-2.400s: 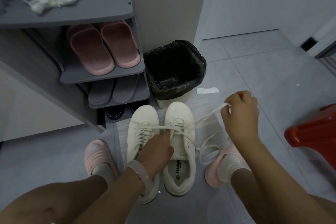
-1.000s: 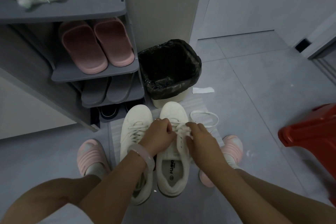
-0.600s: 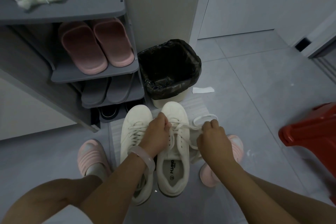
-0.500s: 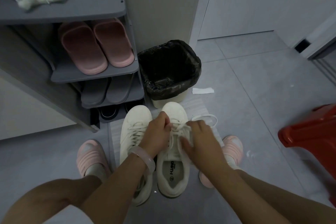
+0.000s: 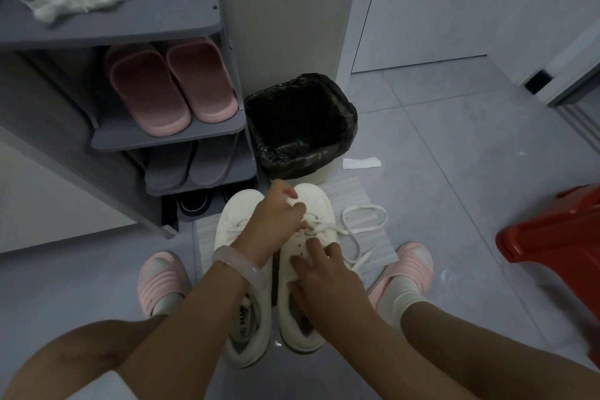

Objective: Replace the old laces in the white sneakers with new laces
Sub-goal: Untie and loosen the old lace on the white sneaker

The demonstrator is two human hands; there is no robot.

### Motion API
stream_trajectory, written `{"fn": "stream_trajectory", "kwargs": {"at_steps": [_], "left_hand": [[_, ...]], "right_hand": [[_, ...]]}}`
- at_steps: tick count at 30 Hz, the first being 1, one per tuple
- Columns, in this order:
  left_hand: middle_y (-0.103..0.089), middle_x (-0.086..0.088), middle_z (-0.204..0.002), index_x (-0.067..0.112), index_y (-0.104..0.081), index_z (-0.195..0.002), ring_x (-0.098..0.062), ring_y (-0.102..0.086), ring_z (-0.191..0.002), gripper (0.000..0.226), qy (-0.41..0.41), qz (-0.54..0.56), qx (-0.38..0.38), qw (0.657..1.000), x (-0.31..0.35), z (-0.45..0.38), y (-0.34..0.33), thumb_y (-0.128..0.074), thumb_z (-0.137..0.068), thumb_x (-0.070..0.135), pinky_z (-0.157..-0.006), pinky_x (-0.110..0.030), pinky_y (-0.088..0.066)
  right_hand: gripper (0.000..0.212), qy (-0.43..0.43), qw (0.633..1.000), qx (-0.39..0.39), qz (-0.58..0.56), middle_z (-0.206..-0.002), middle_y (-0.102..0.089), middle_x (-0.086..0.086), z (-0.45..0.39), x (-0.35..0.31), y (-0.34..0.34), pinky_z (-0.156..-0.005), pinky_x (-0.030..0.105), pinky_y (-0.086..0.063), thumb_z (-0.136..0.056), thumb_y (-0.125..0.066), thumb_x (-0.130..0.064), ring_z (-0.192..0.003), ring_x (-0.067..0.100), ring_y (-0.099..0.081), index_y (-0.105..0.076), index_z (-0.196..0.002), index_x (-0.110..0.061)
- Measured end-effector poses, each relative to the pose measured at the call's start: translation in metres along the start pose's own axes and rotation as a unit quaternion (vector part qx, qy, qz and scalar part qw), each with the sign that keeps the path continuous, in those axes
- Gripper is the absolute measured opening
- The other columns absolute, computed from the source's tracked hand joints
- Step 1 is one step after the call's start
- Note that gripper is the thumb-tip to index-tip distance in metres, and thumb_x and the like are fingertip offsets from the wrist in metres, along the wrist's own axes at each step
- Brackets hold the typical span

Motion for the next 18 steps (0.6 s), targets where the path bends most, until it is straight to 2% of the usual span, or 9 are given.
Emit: {"fn": "stream_trajectory", "kwargs": {"at_steps": [2, 3, 4, 6, 9, 11, 13, 16, 18], "left_hand": [[-0.059, -0.002, -0.08, 0.021, -0.049, -0.106, -0.018, -0.058, -0.072, 0.022, -0.124, -0.163, 0.033, 0.978, 0.025, 0.007, 0.008, -0.047, -0.088, 0.007, -0.066, -0.029, -0.045], [-0.059, -0.002, -0.086, 0.019, -0.053, -0.107, -0.018, -0.056, -0.077, 0.026, -0.163, -0.202, 0.056, 0.964, 0.032, 0.009, 0.013, -0.047, -0.086, 0.005, -0.07, -0.029, -0.044], [-0.059, -0.004, -0.093, 0.016, -0.057, -0.107, -0.018, -0.054, -0.083, 0.028, -0.17, -0.211, 0.075, 0.96, 0.032, 0.008, 0.021, -0.047, -0.085, 0.002, -0.074, -0.029, -0.042], [-0.058, -0.008, -0.104, 0.01, -0.058, -0.106, -0.021, -0.053, -0.093, 0.026, -0.122, -0.226, 0.087, 0.962, 0.017, 0.002, 0.031, -0.048, -0.083, 0.001, -0.076, -0.025, -0.037], [-0.058, -0.01, -0.102, 0.008, -0.055, -0.102, -0.023, -0.055, -0.096, 0.017, -0.045, -0.279, -0.03, 0.959, -0.018, 0.004, 0.005, -0.053, -0.085, 0.008, -0.076, -0.026, -0.039], [-0.059, -0.01, -0.098, 0.012, -0.052, -0.091, -0.023, -0.056, -0.093, 0.007, -0.063, -0.275, -0.041, 0.958, -0.022, 0.008, -0.008, -0.053, -0.085, 0.009, -0.074, -0.028, -0.04], [-0.059, -0.012, -0.097, 0.014, -0.052, -0.085, -0.025, -0.055, -0.091, 0.01, -0.106, -0.285, -0.014, 0.952, -0.018, 0.007, -0.013, -0.05, -0.085, 0.004, -0.071, -0.027, -0.037], [-0.061, -0.011, -0.093, 0.01, -0.058, -0.084, -0.025, -0.055, -0.089, 0.013, -0.128, -0.284, 0.039, 0.95, -0.009, 0.007, -0.009, -0.048, -0.084, 0.001, -0.068, -0.025, -0.035], [-0.06, -0.005, -0.09, 0.007, -0.059, -0.087, -0.02, -0.054, -0.084, 0.013, -0.15, -0.24, 0.134, 0.95, 0.006, 0.011, 0.011, -0.047, -0.087, 0.002, -0.069, -0.025, -0.036]], "right_hand": [[0.029, -0.012, 1.0, 0.006, -0.013, -0.081, -0.059, -0.001, -0.002, 0.001, 0.001, -0.033, 0.019, -0.039, -0.051, -0.082, -0.045, -0.065, 0.016, -0.056, -0.065, -0.065, -0.024], [0.028, -0.014, 1.0, 0.009, -0.01, -0.082, -0.059, -0.001, -0.002, 0.003, 0.001, -0.033, 0.019, -0.039, -0.053, -0.081, -0.044, -0.064, 0.016, -0.056, -0.066, -0.065, -0.024], [0.025, -0.009, 1.0, 0.013, -0.01, -0.084, -0.06, 0.0, -0.003, 0.003, 0.001, -0.033, 0.02, -0.04, -0.055, -0.08, -0.043, -0.065, 0.017, -0.057, -0.067, -0.067, -0.025], [0.022, 0.008, 0.999, 0.022, -0.028, -0.089, -0.062, 0.004, -0.002, 0.003, 0.002, -0.036, 0.022, -0.043, -0.06, -0.078, -0.04, -0.068, 0.02, -0.06, -0.07, -0.074, -0.024], [0.03, 0.013, 0.999, 0.034, -0.028, -0.084, -0.062, -0.001, 0.0, 0.003, 0.004, -0.037, 0.015, -0.039, -0.053, -0.081, -0.044, -0.065, 0.015, -0.058, -0.071, -0.076, -0.027], [0.035, 0.012, 0.998, 0.048, -0.028, -0.082, -0.061, -0.002, 0.0, 0.002, 0.005, -0.036, 0.013, -0.036, -0.05, -0.082, -0.044, -0.063, 0.013, -0.057, -0.07, -0.077, -0.026], [0.027, 0.015, 0.997, 0.068, -0.037, -0.081, -0.061, -0.001, -0.001, 0.002, 0.007, -0.036, 0.014, -0.035, -0.054, -0.078, -0.039, -0.062, 0.015, -0.056, -0.069, -0.074, -0.023], [0.02, 0.009, 0.997, 0.073, -0.033, -0.081, -0.06, 0.0, -0.001, 0.004, 0.007, -0.036, 0.014, -0.033, -0.064, -0.055, -0.037, -0.062, 0.015, -0.056, -0.068, -0.072, -0.024], [0.022, 0.009, 0.997, 0.065, -0.042, -0.085, -0.06, 0.002, -0.001, 0.005, 0.005, -0.034, 0.016, -0.035, -0.063, -0.056, -0.036, -0.065, 0.018, -0.057, -0.069, -0.077, -0.025]]}}
Point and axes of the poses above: each hand's wrist, its own z-axis away from the middle knuckle, its own y-axis out of the back of the hand, x = y × z, the point moved 8 cm from there along -z, towards the middle knuckle
